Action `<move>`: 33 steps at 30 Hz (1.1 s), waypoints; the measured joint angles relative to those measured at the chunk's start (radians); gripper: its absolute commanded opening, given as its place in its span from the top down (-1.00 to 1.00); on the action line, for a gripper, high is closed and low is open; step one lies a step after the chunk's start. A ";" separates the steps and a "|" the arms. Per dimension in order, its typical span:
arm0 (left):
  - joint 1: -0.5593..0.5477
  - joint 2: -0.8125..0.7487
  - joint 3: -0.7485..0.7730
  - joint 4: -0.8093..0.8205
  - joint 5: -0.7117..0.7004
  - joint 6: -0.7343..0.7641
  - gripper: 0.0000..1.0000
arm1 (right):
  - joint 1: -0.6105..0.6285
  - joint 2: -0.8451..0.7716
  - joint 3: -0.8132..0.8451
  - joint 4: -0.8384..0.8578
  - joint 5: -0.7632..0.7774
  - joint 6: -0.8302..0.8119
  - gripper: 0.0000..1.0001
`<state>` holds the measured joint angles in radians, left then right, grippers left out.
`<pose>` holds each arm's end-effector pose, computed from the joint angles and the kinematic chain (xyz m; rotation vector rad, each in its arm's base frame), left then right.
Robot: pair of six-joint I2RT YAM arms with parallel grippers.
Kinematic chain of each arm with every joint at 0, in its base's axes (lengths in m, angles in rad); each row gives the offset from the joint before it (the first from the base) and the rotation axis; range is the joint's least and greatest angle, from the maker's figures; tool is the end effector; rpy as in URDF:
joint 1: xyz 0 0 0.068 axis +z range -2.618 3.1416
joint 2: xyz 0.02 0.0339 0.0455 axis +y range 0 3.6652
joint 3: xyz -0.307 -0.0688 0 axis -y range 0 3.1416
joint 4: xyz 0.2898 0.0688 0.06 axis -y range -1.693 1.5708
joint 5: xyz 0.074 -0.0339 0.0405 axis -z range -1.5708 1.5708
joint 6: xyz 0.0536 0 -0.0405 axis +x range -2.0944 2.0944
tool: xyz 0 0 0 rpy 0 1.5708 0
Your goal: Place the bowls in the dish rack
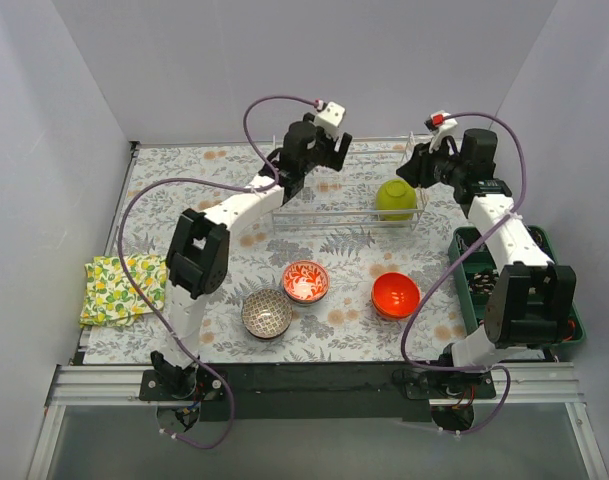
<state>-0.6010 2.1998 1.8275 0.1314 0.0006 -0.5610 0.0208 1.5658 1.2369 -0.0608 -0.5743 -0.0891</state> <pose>0.5083 -0.3485 0.2818 0.0382 1.8899 -0.8139 0.4215 0.0379 0.3385 -0.4780 1.8688 0.5152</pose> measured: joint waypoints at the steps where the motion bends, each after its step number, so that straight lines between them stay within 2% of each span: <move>1: 0.003 -0.039 -0.003 -0.001 -0.006 0.013 -0.53 | 0.000 -0.022 0.004 -0.005 -0.002 -0.009 0.11; 6: 0.032 -0.293 -0.078 0.002 -0.039 0.087 -0.73 | 0.002 -0.119 0.008 -0.030 -0.005 -0.063 -0.15; 11: 0.108 -0.566 -0.281 -0.051 -0.045 0.137 -0.77 | 0.057 -0.215 -0.042 -0.097 -0.004 -0.150 -0.22; 14: 0.174 -0.703 -0.446 -0.114 -0.035 0.160 -0.78 | 0.190 -0.232 -0.042 -0.183 0.021 -0.238 -0.24; 19: 0.299 -0.948 -0.736 -0.266 -0.009 0.194 -0.79 | 0.492 -0.229 -0.042 -0.346 0.084 -0.366 -0.25; 22: 0.340 -1.117 -0.855 -0.372 -0.008 0.195 -0.79 | 0.639 -0.222 -0.042 -0.416 0.139 -0.421 -0.25; 27: 0.410 -1.378 -0.936 -0.523 0.046 0.175 -0.79 | 0.743 -0.174 -0.042 -0.463 0.183 -0.471 -0.24; 33: 0.520 -1.477 -0.935 -0.604 0.058 0.160 -0.80 | 0.813 -0.090 -0.051 -0.502 0.213 -0.554 -0.24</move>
<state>-0.0807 0.7227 0.8921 -0.4728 0.0582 -0.4007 0.8337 1.4757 1.1854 -0.5629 -0.3614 -0.6426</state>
